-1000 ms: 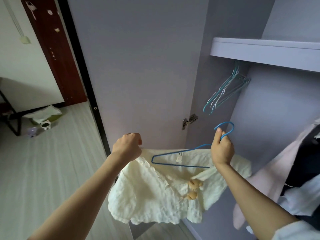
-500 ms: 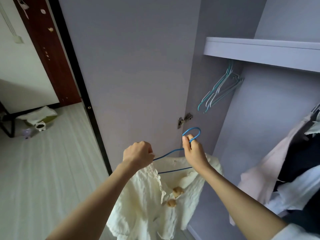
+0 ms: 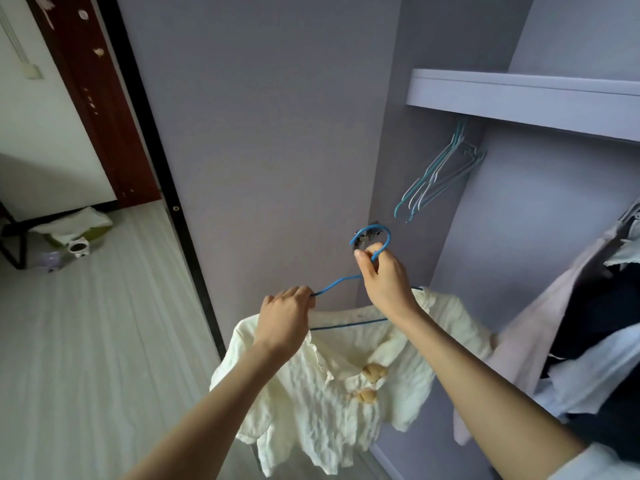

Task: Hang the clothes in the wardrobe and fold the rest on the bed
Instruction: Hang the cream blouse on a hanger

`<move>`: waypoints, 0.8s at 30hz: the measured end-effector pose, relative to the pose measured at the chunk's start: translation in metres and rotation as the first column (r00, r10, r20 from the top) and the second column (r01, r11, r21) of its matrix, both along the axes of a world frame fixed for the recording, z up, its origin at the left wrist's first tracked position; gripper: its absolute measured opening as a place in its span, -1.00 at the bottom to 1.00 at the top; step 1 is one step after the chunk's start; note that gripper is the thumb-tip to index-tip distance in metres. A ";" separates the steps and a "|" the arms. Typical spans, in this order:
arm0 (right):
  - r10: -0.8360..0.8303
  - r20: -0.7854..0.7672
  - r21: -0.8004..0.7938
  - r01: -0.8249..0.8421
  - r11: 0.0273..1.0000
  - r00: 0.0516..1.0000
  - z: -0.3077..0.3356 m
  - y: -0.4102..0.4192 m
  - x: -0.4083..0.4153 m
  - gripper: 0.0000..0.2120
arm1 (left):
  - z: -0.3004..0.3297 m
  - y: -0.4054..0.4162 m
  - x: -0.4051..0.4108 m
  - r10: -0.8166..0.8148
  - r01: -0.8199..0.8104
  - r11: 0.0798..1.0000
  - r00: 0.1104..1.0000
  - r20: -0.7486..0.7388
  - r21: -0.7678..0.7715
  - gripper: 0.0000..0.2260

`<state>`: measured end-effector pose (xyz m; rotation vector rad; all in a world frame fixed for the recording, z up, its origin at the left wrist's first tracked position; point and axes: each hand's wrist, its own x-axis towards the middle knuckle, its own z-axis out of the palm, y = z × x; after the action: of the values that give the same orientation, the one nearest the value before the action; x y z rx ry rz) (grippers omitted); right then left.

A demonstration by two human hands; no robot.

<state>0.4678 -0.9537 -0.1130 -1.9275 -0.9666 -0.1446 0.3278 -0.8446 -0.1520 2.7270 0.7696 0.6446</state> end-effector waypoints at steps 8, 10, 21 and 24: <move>-0.204 0.066 0.051 0.201 0.978 0.977 -0.020 -0.070 0.033 -0.66 | 0.004 0.017 0.004 0.005 0.010 0.997 0.983 0.183 -0.083 -0.82; -0.323 0.164 -0.163 0.348 0.923 0.932 -0.034 -0.094 0.048 -0.61 | 0.004 0.021 0.008 0.005 0.014 0.996 0.978 0.211 -0.087 -0.82; -0.161 0.665 -0.334 0.482 0.810 0.730 -0.040 -0.176 0.060 -0.73 | -0.004 0.013 0.077 -0.134 0.166 0.978 0.964 0.230 -0.129 -0.82; -0.201 0.629 -0.317 0.484 0.815 0.751 -0.027 -0.191 0.051 -0.82 | 0.005 0.000 0.107 -0.105 0.145 0.977 0.964 0.243 -0.154 -0.81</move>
<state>0.5185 -1.1449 -0.1401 -2.5888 -1.0650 -0.8316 0.4343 -0.8445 -0.1473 2.4646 0.5626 0.8132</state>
